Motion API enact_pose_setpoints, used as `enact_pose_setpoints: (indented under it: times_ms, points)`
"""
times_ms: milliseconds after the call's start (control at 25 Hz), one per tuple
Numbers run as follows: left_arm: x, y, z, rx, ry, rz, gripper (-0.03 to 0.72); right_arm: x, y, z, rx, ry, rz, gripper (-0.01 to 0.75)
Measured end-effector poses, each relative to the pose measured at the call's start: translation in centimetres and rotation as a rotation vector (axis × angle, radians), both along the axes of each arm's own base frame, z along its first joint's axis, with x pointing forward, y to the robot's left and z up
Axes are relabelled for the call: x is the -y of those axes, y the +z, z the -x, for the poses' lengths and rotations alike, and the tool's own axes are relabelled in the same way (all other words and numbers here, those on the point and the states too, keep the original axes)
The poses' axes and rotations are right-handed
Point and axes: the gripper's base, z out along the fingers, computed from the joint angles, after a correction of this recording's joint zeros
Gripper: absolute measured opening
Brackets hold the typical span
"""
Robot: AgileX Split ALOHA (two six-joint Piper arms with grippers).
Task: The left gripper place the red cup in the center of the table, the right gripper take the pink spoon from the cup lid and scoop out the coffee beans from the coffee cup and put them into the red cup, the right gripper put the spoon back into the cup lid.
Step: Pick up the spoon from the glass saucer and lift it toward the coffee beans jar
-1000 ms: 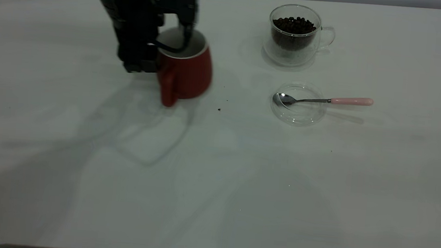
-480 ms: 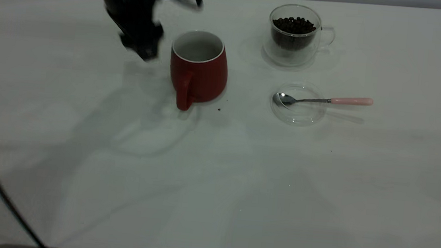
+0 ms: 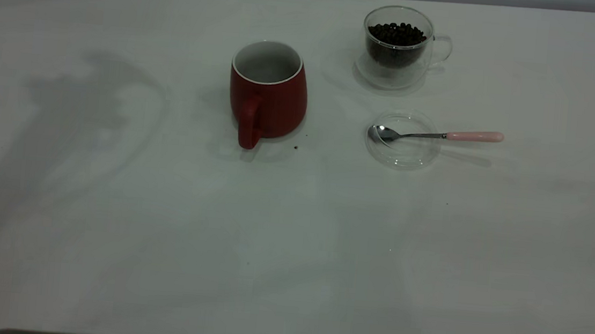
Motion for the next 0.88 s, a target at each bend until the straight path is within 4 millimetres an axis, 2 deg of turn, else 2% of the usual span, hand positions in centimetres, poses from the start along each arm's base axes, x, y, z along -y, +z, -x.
enact_pose_setpoints:
  times_ms: [160,280,600,880]
  points:
    - [-3.1,6.0,3.1,0.102,0.152,0.017,0.588,0.0,0.0,0.0,0.000,0.000,0.000,0.573]
    - [-3.8,9.3,5.8,0.143,0.198,0.039,0.588,0.0,0.0,0.0,0.000,0.000,0.000,0.573]
    - [-3.9,15.4,13.0,0.209,0.228,0.114,0.588,0.0,0.0,0.0,0.000,0.000,0.000,0.573]
    - [-4.2,19.3,18.9,0.327,0.224,0.130,0.588,0.0,0.0,0.0,0.000,0.000,0.000,0.573]
